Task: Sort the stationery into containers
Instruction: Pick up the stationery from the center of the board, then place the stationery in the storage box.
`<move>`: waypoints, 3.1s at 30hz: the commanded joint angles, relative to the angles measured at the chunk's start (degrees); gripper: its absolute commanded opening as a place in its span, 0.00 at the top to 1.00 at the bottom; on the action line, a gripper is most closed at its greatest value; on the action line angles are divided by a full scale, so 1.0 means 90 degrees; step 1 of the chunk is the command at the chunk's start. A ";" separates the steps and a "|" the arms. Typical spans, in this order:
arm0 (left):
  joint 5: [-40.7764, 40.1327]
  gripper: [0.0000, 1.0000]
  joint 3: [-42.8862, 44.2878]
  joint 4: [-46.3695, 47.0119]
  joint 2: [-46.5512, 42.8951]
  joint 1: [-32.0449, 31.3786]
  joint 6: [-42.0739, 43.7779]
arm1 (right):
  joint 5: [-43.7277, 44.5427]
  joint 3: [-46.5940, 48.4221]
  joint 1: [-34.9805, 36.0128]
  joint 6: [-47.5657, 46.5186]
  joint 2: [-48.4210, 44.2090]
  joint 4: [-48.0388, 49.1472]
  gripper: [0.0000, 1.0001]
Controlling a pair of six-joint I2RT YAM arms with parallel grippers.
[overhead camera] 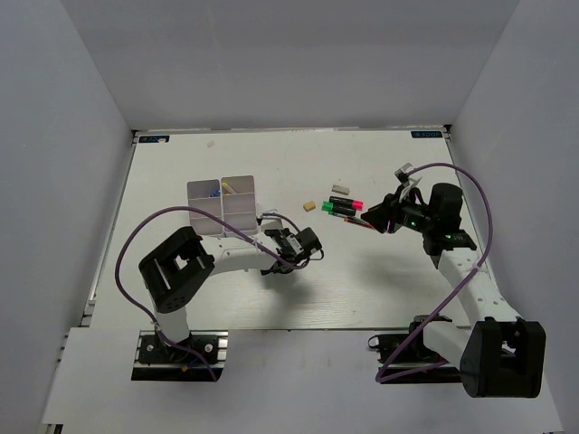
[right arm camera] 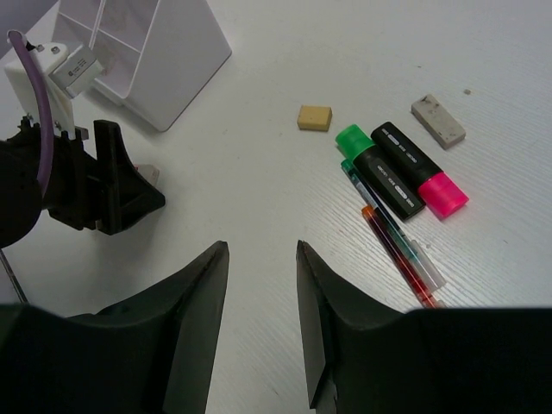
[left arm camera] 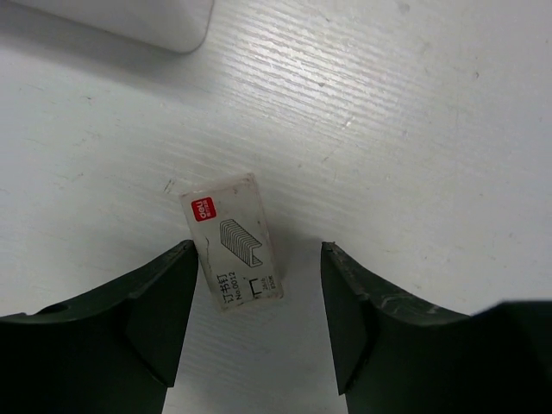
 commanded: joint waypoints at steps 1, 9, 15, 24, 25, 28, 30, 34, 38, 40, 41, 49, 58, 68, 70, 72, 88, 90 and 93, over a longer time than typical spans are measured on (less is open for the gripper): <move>-0.0499 0.31 -0.0135 0.0087 -0.0041 -0.0019 -0.0289 | -0.0212 -0.0036 -0.0107 0.0035 -0.0100 0.0318 0.56; -0.0558 0.57 -0.0263 0.0098 0.0018 -0.0008 -0.0348 | -0.0407 -0.0026 -0.0185 0.0191 -0.0031 0.0348 0.56; -0.0353 0.74 0.0059 -0.0244 -0.0216 -0.0438 -0.0084 | -0.0544 -0.0036 -0.0379 0.0211 -0.0080 0.0338 0.56; -0.1406 0.81 0.0294 -0.1435 -0.1387 -0.0946 -0.0474 | -0.0730 -0.0085 -0.0430 0.0123 -0.0129 0.0377 0.56; -0.1610 0.81 0.0226 -0.1436 -0.1659 -0.0859 -0.0600 | -0.0730 -0.0085 -0.0430 0.0123 -0.0139 0.0396 0.56; -0.2118 0.81 -0.0105 -0.1242 -0.2139 -0.0683 -0.0748 | -0.0778 -0.0133 -0.0430 0.0132 -0.0148 0.0416 0.56; -0.2363 0.83 -0.0233 -0.1144 -0.2617 -0.0527 -0.1050 | -0.0808 -0.0114 -0.0439 0.0133 -0.0139 0.0416 0.56; -0.2706 0.84 -0.0535 -0.0676 -0.3506 -0.0108 -0.1285 | -0.0827 -0.0143 -0.0439 0.0142 -0.0168 0.0416 0.56; -0.2902 0.84 -0.0556 -0.0274 -0.3869 0.0371 -0.1344 | -0.0866 -0.0153 -0.0439 0.0191 -0.0188 0.0416 0.56; -0.2980 0.84 -0.0371 -0.0274 -0.3869 0.0596 -0.1422 | -0.0867 -0.0163 -0.0439 0.0191 -0.0217 0.0435 0.56; -0.2980 0.84 -0.0293 -0.0351 -0.3676 0.0829 -0.1422 | -0.0867 -0.0163 -0.0449 0.0211 -0.0207 0.0426 0.56; -0.2336 0.84 -0.0097 -0.0187 -0.2972 0.2080 -0.1500 | -0.0876 -0.0192 -0.0478 0.0182 -0.0246 0.0426 0.56; -0.1935 0.84 0.0196 -0.0128 -0.2434 0.3223 -0.1500 | -0.0906 -0.0212 -0.0508 0.0182 -0.0276 0.0455 0.55; -0.1583 0.80 0.0255 -0.0020 -0.1896 0.3507 -0.1841 | -0.0954 -0.0202 -0.0537 0.0211 -0.0207 0.0445 0.55; -0.1583 0.78 0.0255 -0.0020 -0.1838 0.3507 -0.1920 | -0.0984 -0.0192 -0.0547 0.0211 -0.0198 0.0436 0.55; -0.1583 0.76 0.0196 -0.0020 -0.1838 0.3565 -0.1997 | -0.0974 -0.0202 -0.0556 0.0191 -0.0188 0.0455 0.55; -0.1467 0.45 0.0011 -0.0079 -0.1847 0.3624 -0.2233 | -0.1111 -0.0182 -0.0566 0.0211 -0.0110 0.0445 0.54; -0.1466 0.41 0.0011 -0.0079 -0.1848 0.3624 -0.2233 | -0.1121 -0.0173 -0.0576 0.0211 -0.0090 0.0445 0.54; -0.1466 0.40 0.0011 -0.0156 -0.1916 0.3624 -0.2233 | -0.1140 -0.0153 -0.0586 0.0201 -0.0100 0.0436 0.52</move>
